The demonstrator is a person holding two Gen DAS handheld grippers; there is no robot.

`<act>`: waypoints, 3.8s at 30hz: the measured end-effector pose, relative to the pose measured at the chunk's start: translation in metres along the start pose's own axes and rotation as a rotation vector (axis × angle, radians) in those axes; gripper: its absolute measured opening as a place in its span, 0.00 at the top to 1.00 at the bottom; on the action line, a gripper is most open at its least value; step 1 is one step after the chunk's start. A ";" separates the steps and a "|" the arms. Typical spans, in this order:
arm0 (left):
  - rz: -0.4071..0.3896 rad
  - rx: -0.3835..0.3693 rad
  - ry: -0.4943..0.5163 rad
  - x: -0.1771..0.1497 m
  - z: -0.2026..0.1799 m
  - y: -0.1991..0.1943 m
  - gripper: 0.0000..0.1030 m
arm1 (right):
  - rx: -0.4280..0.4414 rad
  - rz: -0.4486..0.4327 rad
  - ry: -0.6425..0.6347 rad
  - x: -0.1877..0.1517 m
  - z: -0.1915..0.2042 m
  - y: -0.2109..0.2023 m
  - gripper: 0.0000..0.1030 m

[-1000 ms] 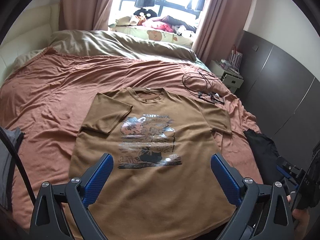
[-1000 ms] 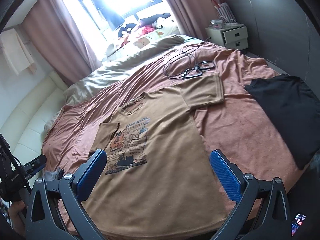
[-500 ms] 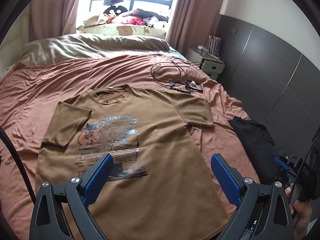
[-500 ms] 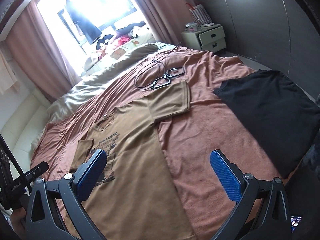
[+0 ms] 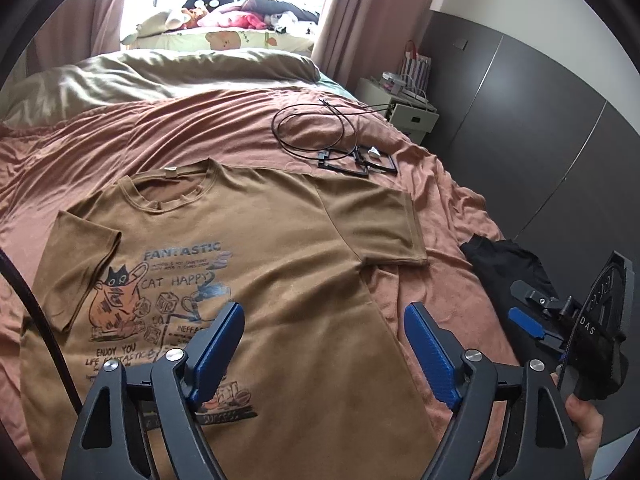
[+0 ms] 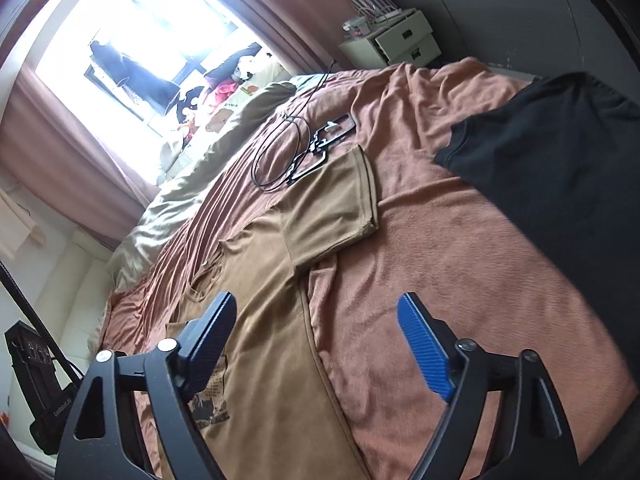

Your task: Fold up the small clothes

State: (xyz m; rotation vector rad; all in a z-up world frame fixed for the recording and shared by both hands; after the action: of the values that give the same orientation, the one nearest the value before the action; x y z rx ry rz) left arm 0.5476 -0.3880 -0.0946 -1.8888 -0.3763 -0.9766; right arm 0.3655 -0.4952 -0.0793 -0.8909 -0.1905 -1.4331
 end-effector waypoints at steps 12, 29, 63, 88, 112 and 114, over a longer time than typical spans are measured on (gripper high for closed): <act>0.081 -0.035 0.006 0.001 -0.004 0.095 0.38 | -0.103 0.066 0.042 0.024 -0.031 0.108 0.34; 0.171 -0.080 0.092 -0.046 -0.015 0.186 0.45 | -0.181 0.129 -0.069 0.000 -0.030 0.152 0.39; 0.191 -0.120 -0.006 -0.014 -0.022 0.220 0.86 | 0.020 0.119 0.302 0.023 -0.065 0.146 0.40; 0.275 -0.240 -0.120 -0.036 -0.026 0.231 0.95 | 0.253 0.025 0.147 0.024 0.015 0.127 0.97; 0.222 -0.204 -0.268 -0.009 0.046 0.188 0.99 | 0.329 0.212 0.075 -0.010 0.065 0.192 0.97; 0.215 -0.194 -0.268 -0.003 0.057 0.181 0.99 | 0.322 0.254 0.069 -0.019 0.070 0.200 0.97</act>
State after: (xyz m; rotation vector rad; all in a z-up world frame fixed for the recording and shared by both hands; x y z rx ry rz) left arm 0.6829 -0.4310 -0.2200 -2.1940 -0.2330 -0.6364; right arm 0.5700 -0.4592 -0.1257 -0.5783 -0.2397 -1.1538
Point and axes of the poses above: each gripper's, at about its wrist camera, not at the fingertips, and y roughly the way its jaws point, z to its left, x to its top, the point moved 8 cm from there along y, roughly the way its jaws point, and after that the axes turned 10 degrees about -z, right-handed, at the moved point
